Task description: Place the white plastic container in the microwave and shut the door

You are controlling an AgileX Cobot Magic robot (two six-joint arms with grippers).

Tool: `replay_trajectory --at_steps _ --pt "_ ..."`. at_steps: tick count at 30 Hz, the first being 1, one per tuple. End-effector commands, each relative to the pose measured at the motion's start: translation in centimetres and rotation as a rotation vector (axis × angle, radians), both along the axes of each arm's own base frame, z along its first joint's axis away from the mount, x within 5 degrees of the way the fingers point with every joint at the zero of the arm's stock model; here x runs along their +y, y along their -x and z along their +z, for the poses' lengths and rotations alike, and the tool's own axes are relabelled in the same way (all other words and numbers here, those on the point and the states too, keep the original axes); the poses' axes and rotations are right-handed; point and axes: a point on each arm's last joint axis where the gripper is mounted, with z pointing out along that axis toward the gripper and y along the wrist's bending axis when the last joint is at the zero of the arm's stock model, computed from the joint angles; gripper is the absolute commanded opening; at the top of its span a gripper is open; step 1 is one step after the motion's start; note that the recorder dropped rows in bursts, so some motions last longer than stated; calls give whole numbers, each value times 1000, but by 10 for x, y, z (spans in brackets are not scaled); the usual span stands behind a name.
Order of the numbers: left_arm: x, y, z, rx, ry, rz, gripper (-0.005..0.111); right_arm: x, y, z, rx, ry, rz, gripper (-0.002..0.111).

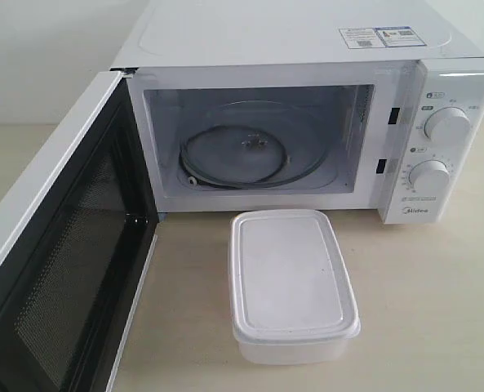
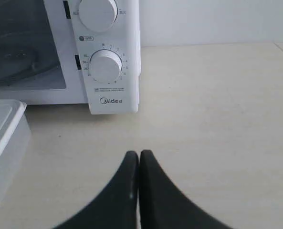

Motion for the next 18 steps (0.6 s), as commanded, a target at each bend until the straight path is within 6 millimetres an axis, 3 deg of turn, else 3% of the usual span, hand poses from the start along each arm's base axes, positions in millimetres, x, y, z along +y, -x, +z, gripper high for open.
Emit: replay_trajectory --at_steps 1,9,18 --pt "0 0 -1 0 1 1 4 0 0 1 -13 3 3 0" --pt "0 0 -1 0 1 1 4 0 -1 5 -48 26 7 0" --pt "0 0 -1 0 1 1 4 3 -3 32 -352 57 35 0"
